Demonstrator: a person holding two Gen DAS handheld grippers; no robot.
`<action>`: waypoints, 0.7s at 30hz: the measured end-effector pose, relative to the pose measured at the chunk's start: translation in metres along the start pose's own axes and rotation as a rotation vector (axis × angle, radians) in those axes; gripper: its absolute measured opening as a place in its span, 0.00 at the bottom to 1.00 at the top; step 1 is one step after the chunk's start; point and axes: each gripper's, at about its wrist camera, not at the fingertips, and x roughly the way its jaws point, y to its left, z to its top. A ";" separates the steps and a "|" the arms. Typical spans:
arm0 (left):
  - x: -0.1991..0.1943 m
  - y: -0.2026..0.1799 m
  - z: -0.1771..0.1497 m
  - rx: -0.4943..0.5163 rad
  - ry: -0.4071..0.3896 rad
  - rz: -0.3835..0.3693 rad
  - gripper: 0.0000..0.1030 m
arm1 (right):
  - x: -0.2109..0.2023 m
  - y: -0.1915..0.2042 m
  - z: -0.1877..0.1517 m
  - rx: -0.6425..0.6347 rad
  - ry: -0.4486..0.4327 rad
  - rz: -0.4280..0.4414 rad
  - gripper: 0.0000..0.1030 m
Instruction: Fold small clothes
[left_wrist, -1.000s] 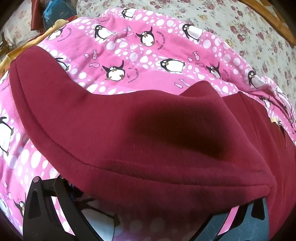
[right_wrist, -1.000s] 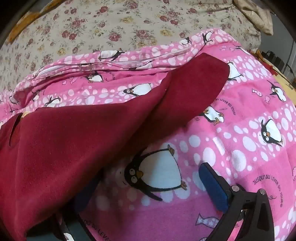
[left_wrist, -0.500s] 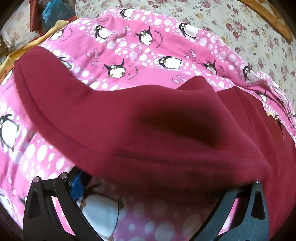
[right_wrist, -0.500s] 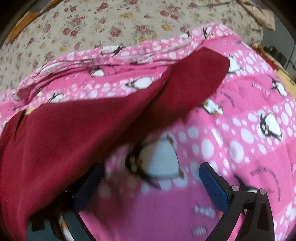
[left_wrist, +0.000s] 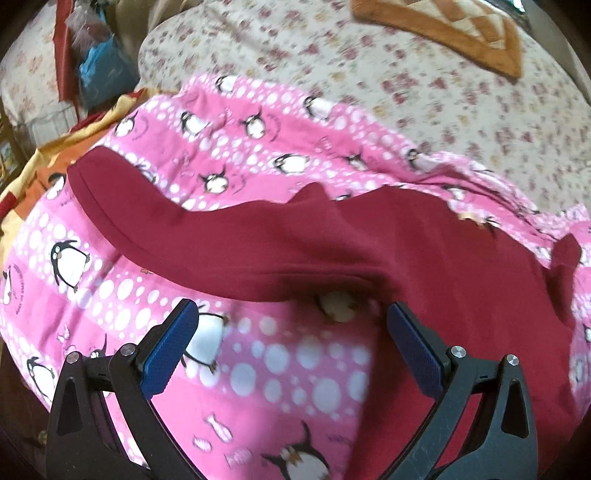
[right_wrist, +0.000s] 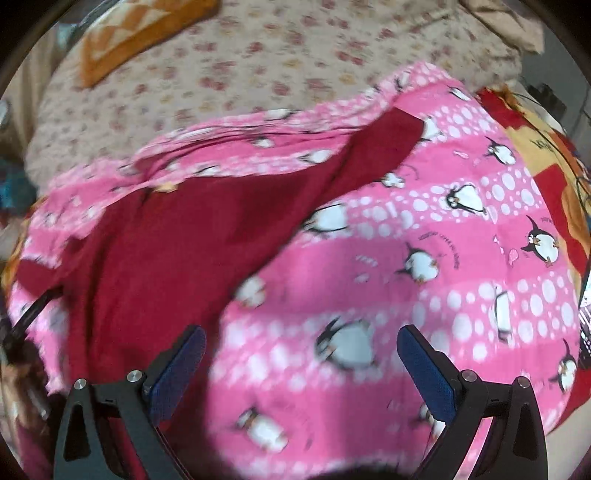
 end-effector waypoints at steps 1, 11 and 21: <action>-0.005 -0.003 -0.001 0.006 -0.006 -0.006 0.99 | -0.006 0.007 -0.003 -0.009 -0.002 0.024 1.00; -0.048 -0.016 -0.007 0.018 -0.047 -0.025 0.99 | -0.046 0.107 -0.025 -0.210 -0.022 0.241 1.00; -0.058 -0.025 -0.011 0.024 -0.075 -0.002 0.99 | -0.007 0.170 -0.020 -0.311 -0.228 0.099 1.00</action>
